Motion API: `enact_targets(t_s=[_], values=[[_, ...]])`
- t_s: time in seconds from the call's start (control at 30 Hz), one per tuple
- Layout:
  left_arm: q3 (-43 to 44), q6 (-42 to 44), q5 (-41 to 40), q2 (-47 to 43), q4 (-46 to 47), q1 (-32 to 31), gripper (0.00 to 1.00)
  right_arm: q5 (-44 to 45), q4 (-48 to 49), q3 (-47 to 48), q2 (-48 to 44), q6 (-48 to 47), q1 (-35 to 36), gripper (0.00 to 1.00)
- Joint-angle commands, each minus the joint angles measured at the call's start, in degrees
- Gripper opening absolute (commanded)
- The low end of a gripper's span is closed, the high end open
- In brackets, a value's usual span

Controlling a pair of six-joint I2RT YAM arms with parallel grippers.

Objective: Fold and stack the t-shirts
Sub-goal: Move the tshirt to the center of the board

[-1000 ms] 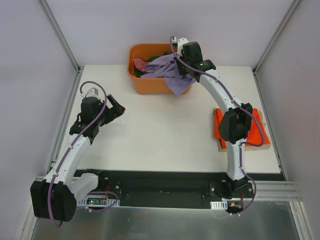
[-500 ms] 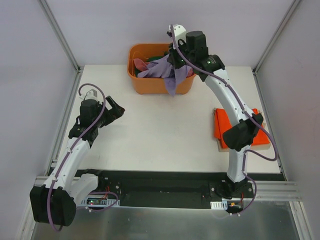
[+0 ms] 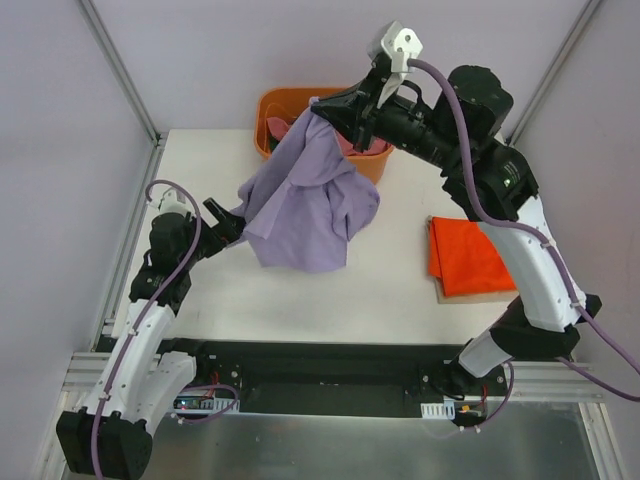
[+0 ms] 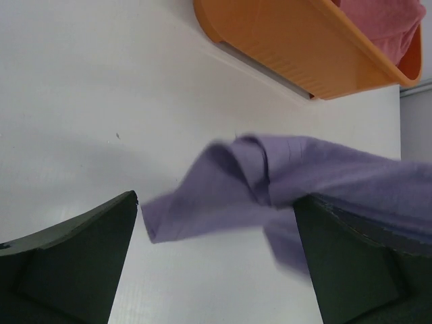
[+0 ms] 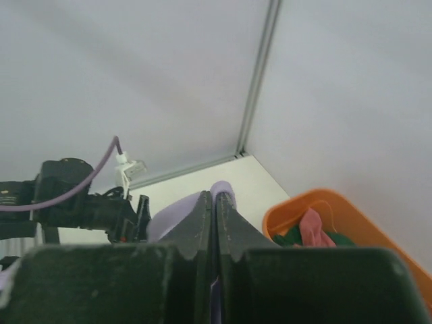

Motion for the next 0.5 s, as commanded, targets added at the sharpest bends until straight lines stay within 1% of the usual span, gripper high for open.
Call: enact_targets(t_s=[0.0, 0.07, 0.13, 0.23, 0.27, 0.33, 0.4, 0.43, 0.47], values=[[-0.98, -1.55, 1.45, -3.35, 1.39, 0.44, 0.99, 0.01, 5.56, 1.76, -0.76, 2.13, 1.97, 0.01], [-1.77, -1.9, 1.45, -5.11, 1.31, 0.44, 0.99, 0.98, 6.0, 0.88, -0.67, 2.65, 2.14, 0.01], [-2.65, -1.99, 1.36, -6.69, 1.13, 0.44, 0.99, 3.78, 5.65, -0.87, -0.5, 3.27, 2.15, 0.01], [-3.79, -2.34, 0.13, -8.19, 0.25, 0.44, 0.99, 13.52, 5.56, -8.06, -2.6, 3.8, 2.06, 0.01], [-4.06, -2.43, -0.04, -8.37, -0.19, 0.44, 0.99, 17.73, 6.25, -12.35, -3.56, 3.98, 1.36, 0.01], [-4.41, -2.86, -0.22, -8.28, -0.72, 0.44, 0.99, 21.8, 7.4, -23.68, -6.37, 6.77, -1.18, 0.01], [-4.85, -3.22, 0.04, -7.67, -1.07, 0.44, 0.99, 22.61, 8.11, -37.28, -10.58, 11.43, -5.13, 0.01], [-5.11, -3.31, 0.22, -7.14, -1.33, 0.44, 0.99, 21.91, 8.72, -43.97, -12.78, 14.23, -7.59, 0.02], [-5.29, -3.31, 0.39, -6.44, -1.68, 0.44, 0.99, 21.9, 10.38, -52.12, -15.33, 16.52, -9.61, 0.07]])
